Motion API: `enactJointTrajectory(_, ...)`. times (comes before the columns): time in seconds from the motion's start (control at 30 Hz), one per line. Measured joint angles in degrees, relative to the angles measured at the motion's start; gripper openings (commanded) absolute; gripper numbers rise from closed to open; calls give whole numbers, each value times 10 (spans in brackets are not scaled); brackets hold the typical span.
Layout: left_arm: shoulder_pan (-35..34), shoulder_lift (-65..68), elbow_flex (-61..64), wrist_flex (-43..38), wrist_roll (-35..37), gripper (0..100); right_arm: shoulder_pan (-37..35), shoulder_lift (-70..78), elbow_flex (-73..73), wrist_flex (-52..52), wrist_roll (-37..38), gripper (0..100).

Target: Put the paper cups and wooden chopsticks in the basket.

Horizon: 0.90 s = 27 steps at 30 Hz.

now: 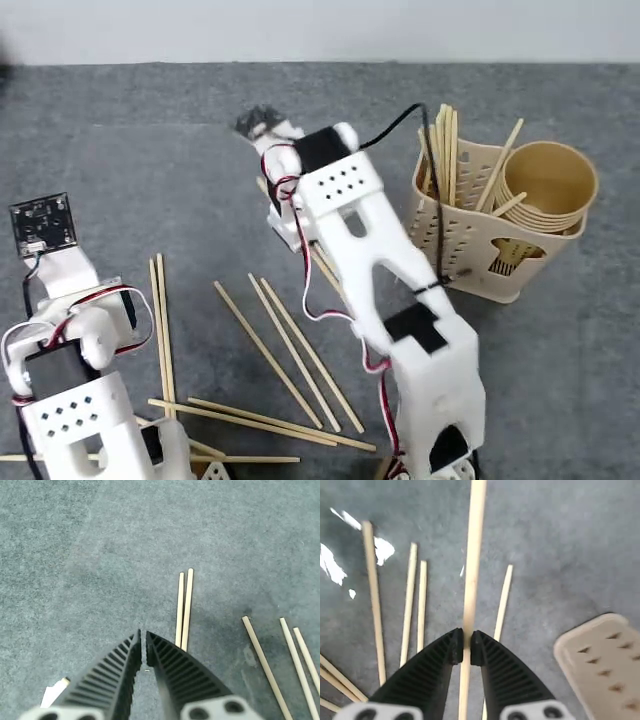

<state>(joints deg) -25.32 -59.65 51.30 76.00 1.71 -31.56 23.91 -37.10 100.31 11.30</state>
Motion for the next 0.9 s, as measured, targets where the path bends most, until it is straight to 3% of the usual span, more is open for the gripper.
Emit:
enactJointTrajectory(0.3, 0, 0, 4, 0, 0, 15, 18, -245, 0, -4, 0, 8)
enactJointTrajectory(0.5, 0, -2, 4, 0, 0, 15, 119, -379, -1, -91, 0, 8)
enactJointTrajectory(0.7, 0, -2, 4, 0, 0, 15, 207, -409, -8, -181, 0, 9)
enactJointTrajectory(0.9, 0, -2, 4, 0, 0, 15, 269, -423, 102, -308, 0, 9)
